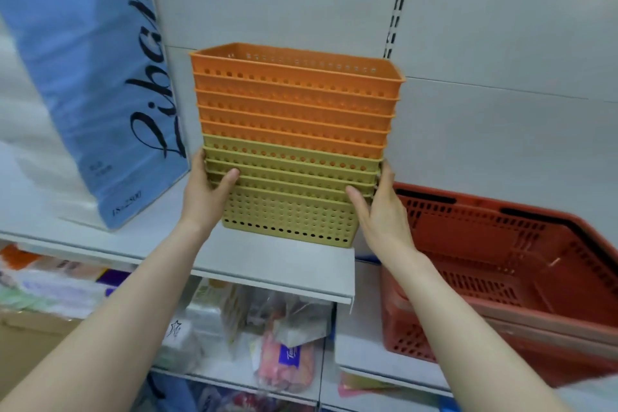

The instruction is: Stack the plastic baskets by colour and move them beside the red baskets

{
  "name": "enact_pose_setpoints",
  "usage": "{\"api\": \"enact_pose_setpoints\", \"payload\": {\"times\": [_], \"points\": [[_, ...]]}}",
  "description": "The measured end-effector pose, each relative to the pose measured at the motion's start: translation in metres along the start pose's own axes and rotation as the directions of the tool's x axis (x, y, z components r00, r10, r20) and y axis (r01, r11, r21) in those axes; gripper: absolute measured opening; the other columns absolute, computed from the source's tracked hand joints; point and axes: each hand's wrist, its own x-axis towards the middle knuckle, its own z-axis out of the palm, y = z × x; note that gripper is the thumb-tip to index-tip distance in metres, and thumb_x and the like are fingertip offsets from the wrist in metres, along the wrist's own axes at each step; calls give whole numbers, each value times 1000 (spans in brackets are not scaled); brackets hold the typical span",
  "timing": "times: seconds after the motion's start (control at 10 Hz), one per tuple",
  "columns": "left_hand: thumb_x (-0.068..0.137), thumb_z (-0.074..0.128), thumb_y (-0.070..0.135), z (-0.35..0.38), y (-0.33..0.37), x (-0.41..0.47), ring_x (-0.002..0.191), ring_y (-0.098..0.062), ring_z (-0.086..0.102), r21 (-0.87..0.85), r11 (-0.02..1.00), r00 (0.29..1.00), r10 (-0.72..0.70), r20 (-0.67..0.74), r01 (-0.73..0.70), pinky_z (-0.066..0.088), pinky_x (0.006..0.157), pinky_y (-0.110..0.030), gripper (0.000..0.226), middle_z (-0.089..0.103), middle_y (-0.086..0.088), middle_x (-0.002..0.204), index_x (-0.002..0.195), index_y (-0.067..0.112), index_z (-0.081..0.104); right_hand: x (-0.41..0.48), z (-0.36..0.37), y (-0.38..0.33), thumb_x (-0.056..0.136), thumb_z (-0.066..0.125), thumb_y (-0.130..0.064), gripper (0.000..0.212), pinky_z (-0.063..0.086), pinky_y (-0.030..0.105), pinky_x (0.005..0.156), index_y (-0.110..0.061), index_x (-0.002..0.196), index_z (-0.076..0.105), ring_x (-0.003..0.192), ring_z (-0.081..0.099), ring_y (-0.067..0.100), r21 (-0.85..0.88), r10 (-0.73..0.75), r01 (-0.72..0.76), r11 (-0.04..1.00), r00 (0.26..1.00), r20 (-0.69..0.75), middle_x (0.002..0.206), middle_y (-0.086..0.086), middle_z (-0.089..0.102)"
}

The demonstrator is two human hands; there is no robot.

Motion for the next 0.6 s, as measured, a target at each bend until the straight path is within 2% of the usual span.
{"api": "enact_pose_setpoints", "payload": {"times": [0.1, 0.2, 0.3, 0.4, 0.5, 0.6], "points": [[91, 61, 30, 5, -2, 13, 123, -19, 54, 23, 1000, 1000, -9, -4, 9, 45, 104, -48, 58, 55, 2, 136, 143, 26, 33, 8, 3, -2, 98, 47, -50, 72, 48, 38, 85, -27, 153, 6, 109, 63, 33, -58, 23, -23, 998, 1000, -4, 129, 12, 62], [91, 61, 33, 7, -5, 21, 124, -21, 53, 28, 1000, 1000, -12, 10, 12, 44, 105, -49, 61, 54, 0, 138, 144, 26, 31, 15, 2, -2, 97, 46, -51, 74, 47, 35, 68, -26, 153, 5, 83, 67, 30, -93, 49, -48, 994, 999, 8, 93, 8, 69], [91, 61, 31, 9, -7, 25, 124, -23, 52, 28, 1000, 1000, -11, 10, 11, 44, 105, -48, 62, 53, -3, 139, 145, 23, 29, 19, 2, -1, 97, 46, -51, 75, 41, 33, 61, -24, 154, 4, 73, 62, 24, -105, 62, -60, 993, 998, 19, 76, -3, 59], [92, 61, 31, 11, -6, 21, 126, -22, 51, 23, 1000, 1000, -2, 13, 1, 43, 106, -46, 64, 51, -2, 141, 146, 24, 27, 21, 1, -1, 98, 47, -49, 75, 42, 33, 68, -24, 154, 5, 83, 62, 26, -100, 69, -68, 993, 998, 6, 90, 1, 63], [91, 62, 32, 9, -5, 22, 130, -24, 48, 35, 999, 1000, -28, -6, 28, 41, 107, -47, 69, 46, -2, 146, 148, 25, 25, 19, 0, -4, 99, 45, -47, 72, 44, 34, 75, -29, 154, 1, 94, 65, 31, -98, 84, -78, 992, 995, 59, 97, 4, 65], [88, 66, 22, 5, -1, 7, 130, -24, 48, 21, 997, 996, -67, -62, 69, 42, 107, -47, 74, 41, -3, 149, 149, 26, 24, 18, -21, -1, 102, 40, -41, 64, 46, 37, 86, -32, 155, 6, 109, 63, 32, -162, 98, -77, 984, 987, 128, 120, 11, 66]]}}
